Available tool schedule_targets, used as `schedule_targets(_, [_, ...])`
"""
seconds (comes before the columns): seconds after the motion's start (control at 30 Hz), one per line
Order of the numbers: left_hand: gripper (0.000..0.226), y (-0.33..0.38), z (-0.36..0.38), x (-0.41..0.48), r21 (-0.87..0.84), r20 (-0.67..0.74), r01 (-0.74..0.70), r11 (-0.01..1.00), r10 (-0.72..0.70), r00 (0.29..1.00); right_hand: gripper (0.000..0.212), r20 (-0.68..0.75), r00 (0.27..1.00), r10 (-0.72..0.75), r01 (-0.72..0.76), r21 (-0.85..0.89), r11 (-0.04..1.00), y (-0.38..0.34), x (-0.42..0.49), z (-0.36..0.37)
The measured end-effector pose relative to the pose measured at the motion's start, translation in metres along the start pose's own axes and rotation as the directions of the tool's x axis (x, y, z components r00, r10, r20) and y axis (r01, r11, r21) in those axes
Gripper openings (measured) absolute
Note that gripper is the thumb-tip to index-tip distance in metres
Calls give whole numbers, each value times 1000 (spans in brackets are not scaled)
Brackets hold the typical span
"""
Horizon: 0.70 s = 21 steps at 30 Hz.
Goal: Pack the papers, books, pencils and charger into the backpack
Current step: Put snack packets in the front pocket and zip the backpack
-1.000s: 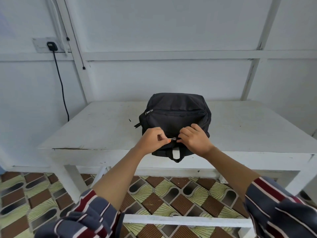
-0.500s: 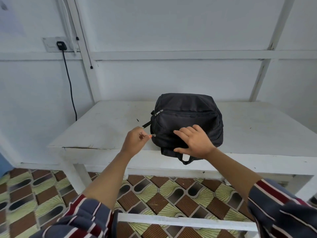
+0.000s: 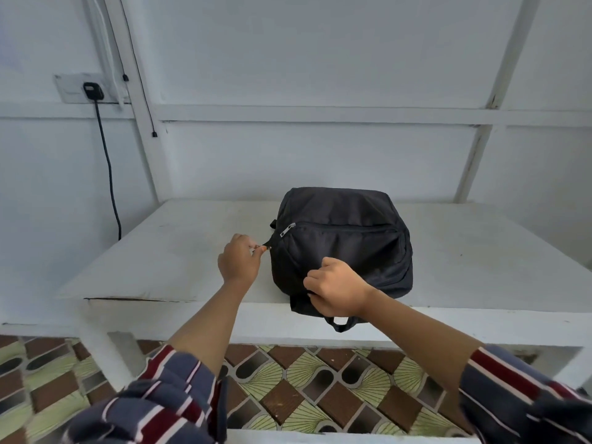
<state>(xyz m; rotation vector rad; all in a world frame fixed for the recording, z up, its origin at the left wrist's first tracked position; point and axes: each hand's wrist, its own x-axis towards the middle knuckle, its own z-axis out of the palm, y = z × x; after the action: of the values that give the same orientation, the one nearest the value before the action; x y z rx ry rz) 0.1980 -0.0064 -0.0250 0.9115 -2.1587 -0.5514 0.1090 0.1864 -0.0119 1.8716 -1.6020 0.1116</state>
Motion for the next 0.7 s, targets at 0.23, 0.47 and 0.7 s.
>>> schedule_targets(0.23, [17, 5, 25, 23, 72, -24, 96, 993, -95, 995, 14, -27, 999, -43, 44, 65, 997, 6, 0, 5])
schedule_targets(0.47, [24, 6, 31, 45, 69, 117, 179, 981, -186, 976, 15, -14, 1000, -21, 23, 125, 992, 5, -1, 4])
schedule_targets(0.7, [30, 11, 17, 29, -184, 50, -86, 979, 97, 994, 33, -38, 992, 117, -104, 236, 966, 13, -1, -12])
